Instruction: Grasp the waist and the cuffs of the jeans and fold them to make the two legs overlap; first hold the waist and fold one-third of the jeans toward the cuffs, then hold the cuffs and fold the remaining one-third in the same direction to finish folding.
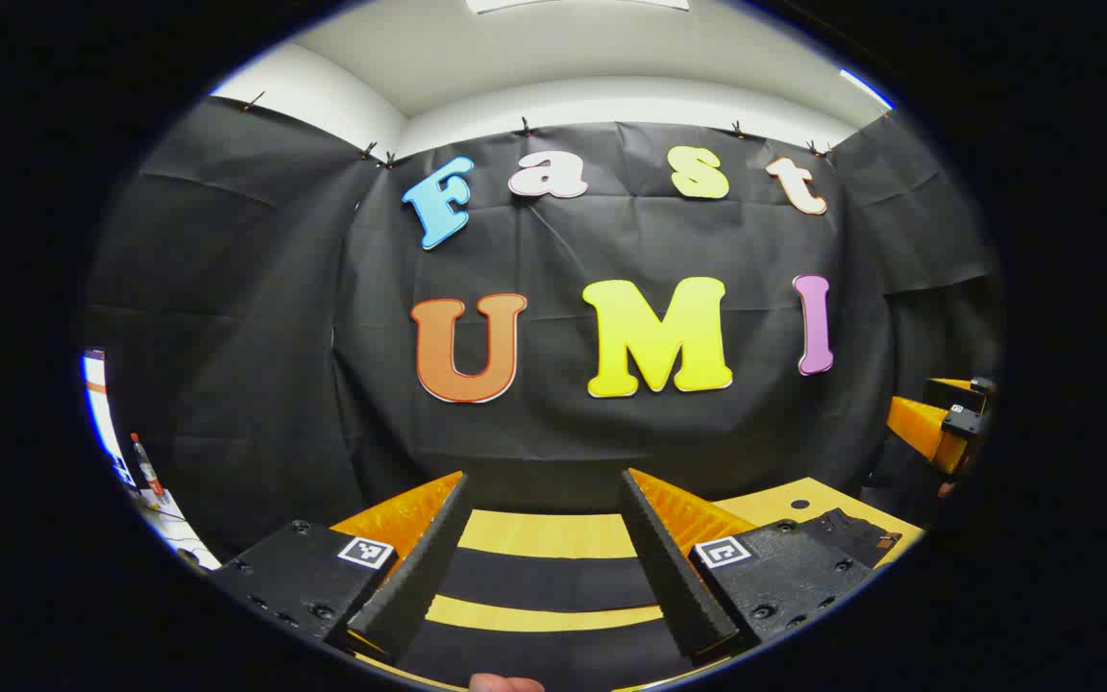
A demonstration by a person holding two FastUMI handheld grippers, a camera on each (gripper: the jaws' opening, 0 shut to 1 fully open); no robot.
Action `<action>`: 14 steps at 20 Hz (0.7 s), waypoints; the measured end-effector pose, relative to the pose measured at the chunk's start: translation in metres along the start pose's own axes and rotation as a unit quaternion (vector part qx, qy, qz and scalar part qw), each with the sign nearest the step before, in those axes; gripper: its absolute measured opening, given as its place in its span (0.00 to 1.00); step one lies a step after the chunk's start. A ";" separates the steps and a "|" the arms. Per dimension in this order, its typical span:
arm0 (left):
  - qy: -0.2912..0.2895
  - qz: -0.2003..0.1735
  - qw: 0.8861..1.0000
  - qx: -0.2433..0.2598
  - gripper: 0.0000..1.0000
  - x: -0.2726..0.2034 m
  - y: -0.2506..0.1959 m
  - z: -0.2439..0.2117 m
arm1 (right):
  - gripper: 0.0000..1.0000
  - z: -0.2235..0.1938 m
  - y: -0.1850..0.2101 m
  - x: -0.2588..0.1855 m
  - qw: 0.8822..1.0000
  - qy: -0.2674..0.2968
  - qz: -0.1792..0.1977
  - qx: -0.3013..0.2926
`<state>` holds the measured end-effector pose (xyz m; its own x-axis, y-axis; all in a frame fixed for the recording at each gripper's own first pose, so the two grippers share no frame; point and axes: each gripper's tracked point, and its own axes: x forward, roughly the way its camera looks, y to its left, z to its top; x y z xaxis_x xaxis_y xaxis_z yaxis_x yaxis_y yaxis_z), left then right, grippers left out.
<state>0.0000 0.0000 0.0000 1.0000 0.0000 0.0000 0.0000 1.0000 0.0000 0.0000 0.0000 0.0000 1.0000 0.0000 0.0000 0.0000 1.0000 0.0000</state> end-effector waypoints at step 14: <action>0.012 -0.006 1.000 -0.016 0.98 0.026 0.020 -0.011 | 0.96 -0.008 0.024 0.022 0.999 0.024 -0.001 -0.022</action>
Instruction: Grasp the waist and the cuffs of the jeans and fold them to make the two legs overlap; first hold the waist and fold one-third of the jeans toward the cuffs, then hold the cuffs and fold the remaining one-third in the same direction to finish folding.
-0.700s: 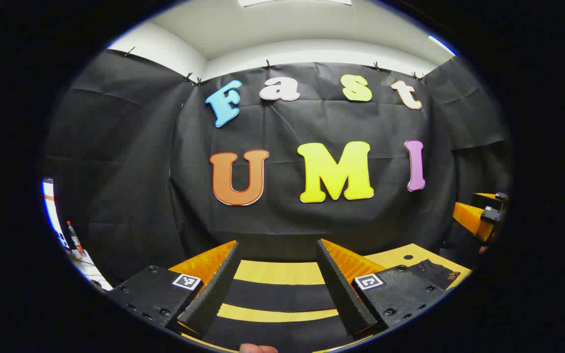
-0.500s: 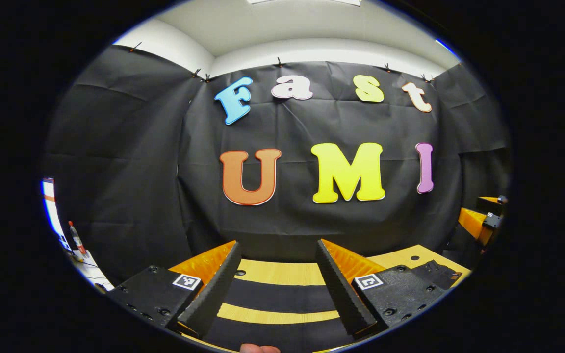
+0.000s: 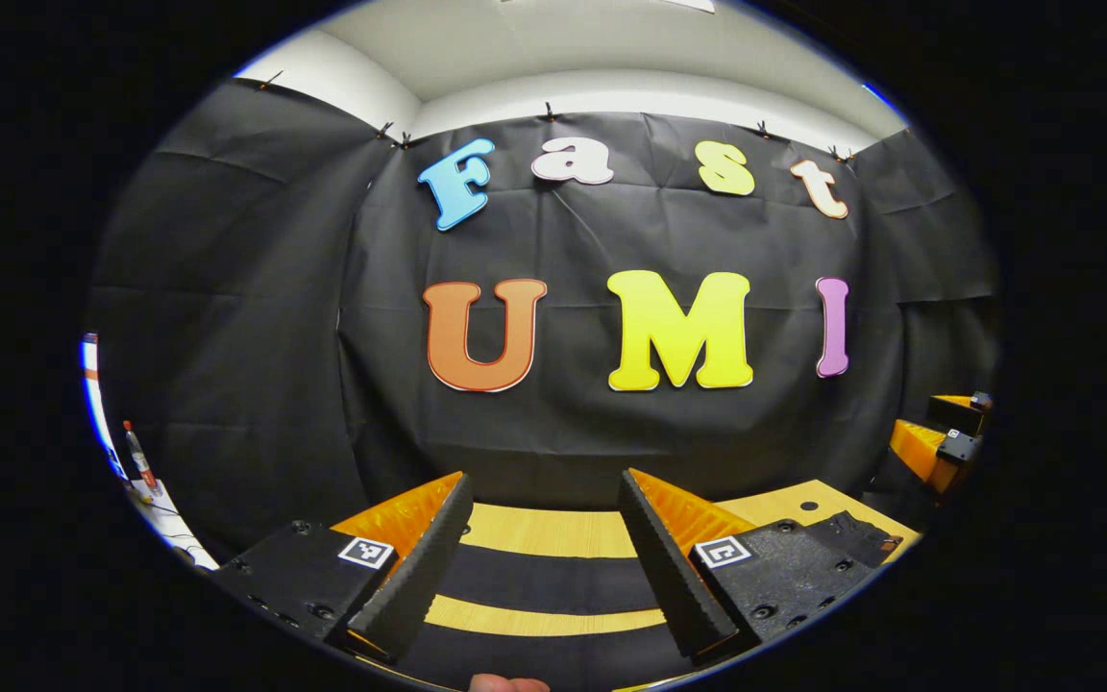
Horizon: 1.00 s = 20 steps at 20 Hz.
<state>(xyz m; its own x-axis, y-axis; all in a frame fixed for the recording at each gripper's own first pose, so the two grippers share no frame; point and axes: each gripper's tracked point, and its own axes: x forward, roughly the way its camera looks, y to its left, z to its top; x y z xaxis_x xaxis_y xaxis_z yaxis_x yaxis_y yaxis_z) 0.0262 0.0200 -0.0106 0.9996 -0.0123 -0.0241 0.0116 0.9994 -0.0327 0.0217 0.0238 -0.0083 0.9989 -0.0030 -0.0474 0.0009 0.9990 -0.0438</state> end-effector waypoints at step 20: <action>0.127 0.115 0.982 -0.075 0.98 -0.031 0.065 -0.085 | 0.97 -0.063 -0.159 0.009 0.993 0.081 -0.079 0.022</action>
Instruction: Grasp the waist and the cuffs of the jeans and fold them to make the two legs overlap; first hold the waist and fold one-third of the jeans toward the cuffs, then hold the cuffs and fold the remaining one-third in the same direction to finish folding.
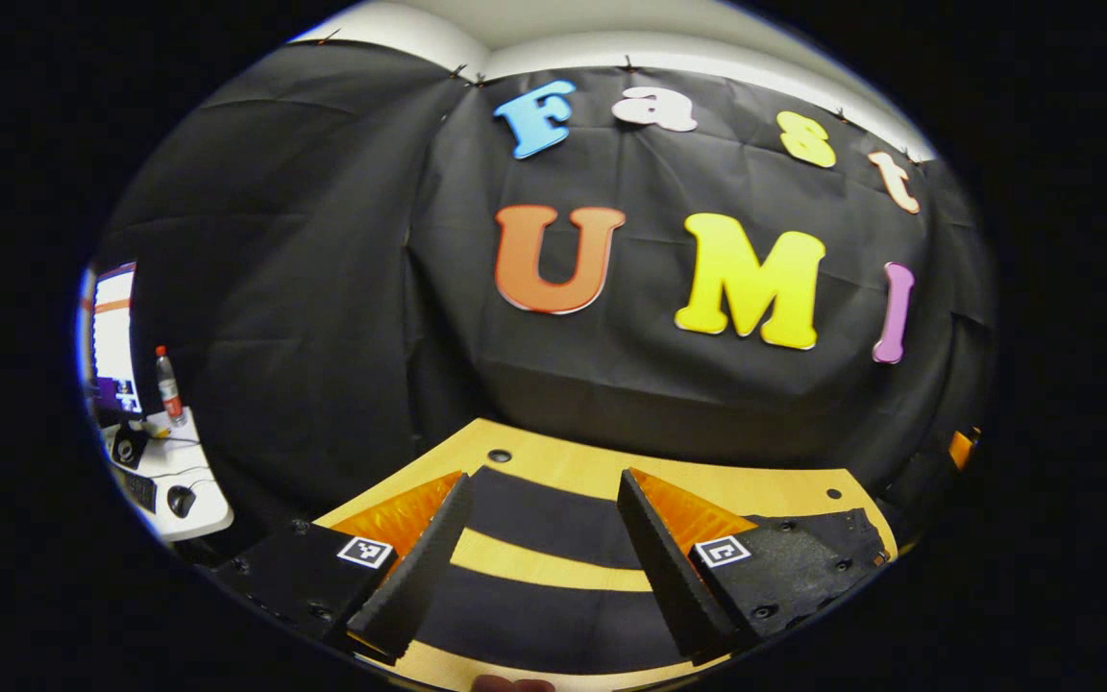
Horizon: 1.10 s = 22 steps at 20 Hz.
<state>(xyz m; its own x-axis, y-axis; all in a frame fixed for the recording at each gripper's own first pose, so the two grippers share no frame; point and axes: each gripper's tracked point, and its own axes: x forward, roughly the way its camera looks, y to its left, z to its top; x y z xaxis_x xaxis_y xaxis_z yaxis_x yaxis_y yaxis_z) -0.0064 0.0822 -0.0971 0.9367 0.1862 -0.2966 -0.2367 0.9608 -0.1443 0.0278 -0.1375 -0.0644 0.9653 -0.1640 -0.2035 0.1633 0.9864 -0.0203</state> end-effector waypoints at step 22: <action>0.277 0.143 0.804 -0.507 0.99 0.007 0.154 -0.224 | 0.98 -0.246 -0.111 0.017 0.825 0.349 -0.091 0.435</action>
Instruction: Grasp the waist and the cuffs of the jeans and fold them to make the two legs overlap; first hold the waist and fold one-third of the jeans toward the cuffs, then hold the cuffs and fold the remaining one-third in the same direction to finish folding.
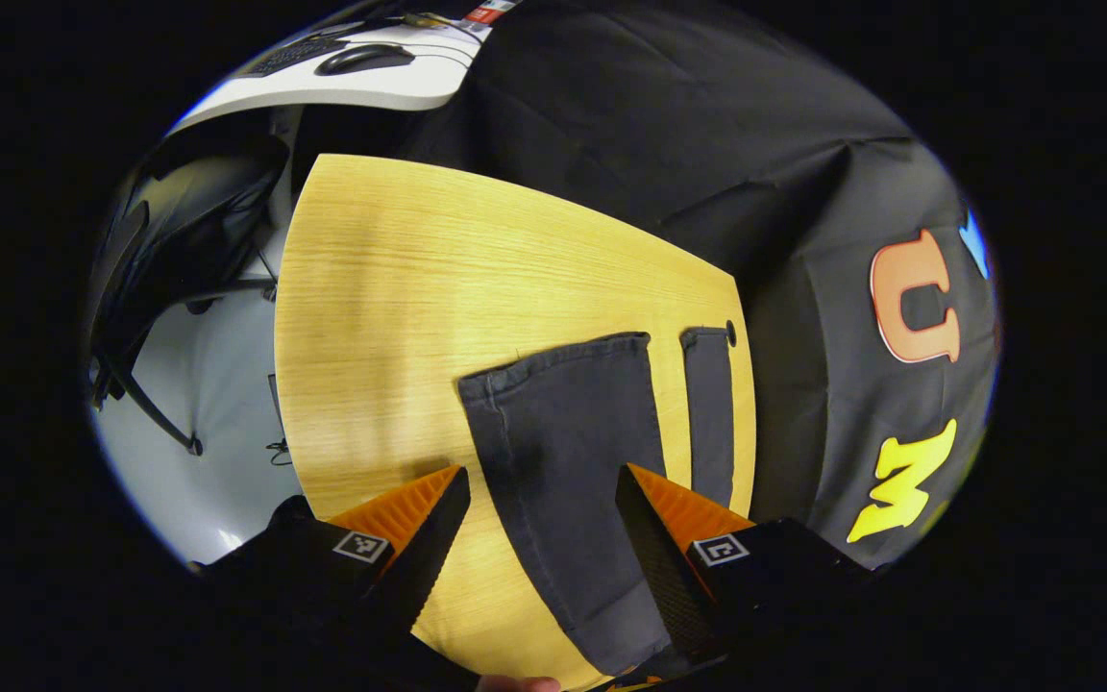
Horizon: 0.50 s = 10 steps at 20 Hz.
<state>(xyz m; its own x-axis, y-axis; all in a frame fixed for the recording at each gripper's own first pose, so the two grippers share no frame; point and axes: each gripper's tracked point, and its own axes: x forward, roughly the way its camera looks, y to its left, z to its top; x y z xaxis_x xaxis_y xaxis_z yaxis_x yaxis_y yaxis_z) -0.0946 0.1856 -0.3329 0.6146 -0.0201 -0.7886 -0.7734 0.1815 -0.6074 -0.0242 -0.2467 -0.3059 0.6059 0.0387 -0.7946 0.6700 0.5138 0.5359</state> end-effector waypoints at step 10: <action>0.000 -0.005 1.000 -0.003 0.99 0.025 -0.016 0.013 | 0.93 0.022 -0.022 0.060 0.996 -0.005 -0.026 0.085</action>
<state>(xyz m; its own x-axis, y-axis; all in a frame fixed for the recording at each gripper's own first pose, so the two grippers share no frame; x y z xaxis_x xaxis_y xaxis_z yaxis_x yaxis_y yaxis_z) -0.0643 0.1946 -0.3418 0.6226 -0.0219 -0.7823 -0.7681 0.1746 -0.6161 0.0067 -0.2750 -0.3590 0.5731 0.0067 -0.8194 0.7624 0.3624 0.5362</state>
